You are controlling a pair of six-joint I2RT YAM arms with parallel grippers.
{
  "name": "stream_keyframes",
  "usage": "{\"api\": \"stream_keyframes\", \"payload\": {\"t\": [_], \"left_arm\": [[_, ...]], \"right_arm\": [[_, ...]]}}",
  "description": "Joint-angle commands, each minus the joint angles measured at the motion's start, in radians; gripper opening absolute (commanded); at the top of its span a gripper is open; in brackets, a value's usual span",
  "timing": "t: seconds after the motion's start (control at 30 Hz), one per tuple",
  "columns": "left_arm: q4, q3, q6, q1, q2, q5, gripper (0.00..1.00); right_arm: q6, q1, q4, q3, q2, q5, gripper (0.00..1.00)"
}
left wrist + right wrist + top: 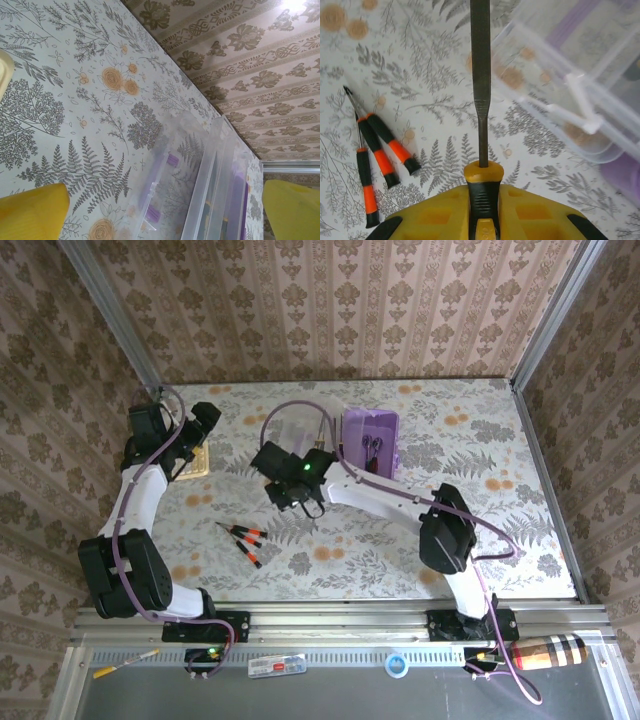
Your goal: Pack the tool kit
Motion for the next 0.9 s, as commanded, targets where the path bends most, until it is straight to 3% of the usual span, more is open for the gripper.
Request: {"api": "stream_keyframes", "payload": {"t": [0.0, 0.5, 0.87], "left_arm": [[0.022, -0.001, -0.016, -0.018, 0.011, 0.027, 1.0], [-0.051, 0.051, 0.06, -0.279, 0.111, 0.041, 1.0], [-0.097, 0.075, 0.105, -0.352, 0.139, 0.024, 1.0]], "right_arm": [[0.02, -0.062, -0.004, 0.023, -0.067, -0.037, 0.2], [0.174, -0.373, 0.13, -0.111, -0.098, -0.12, 0.21], [0.2, -0.439, 0.136, -0.123, 0.005, -0.154, 0.2]]}}
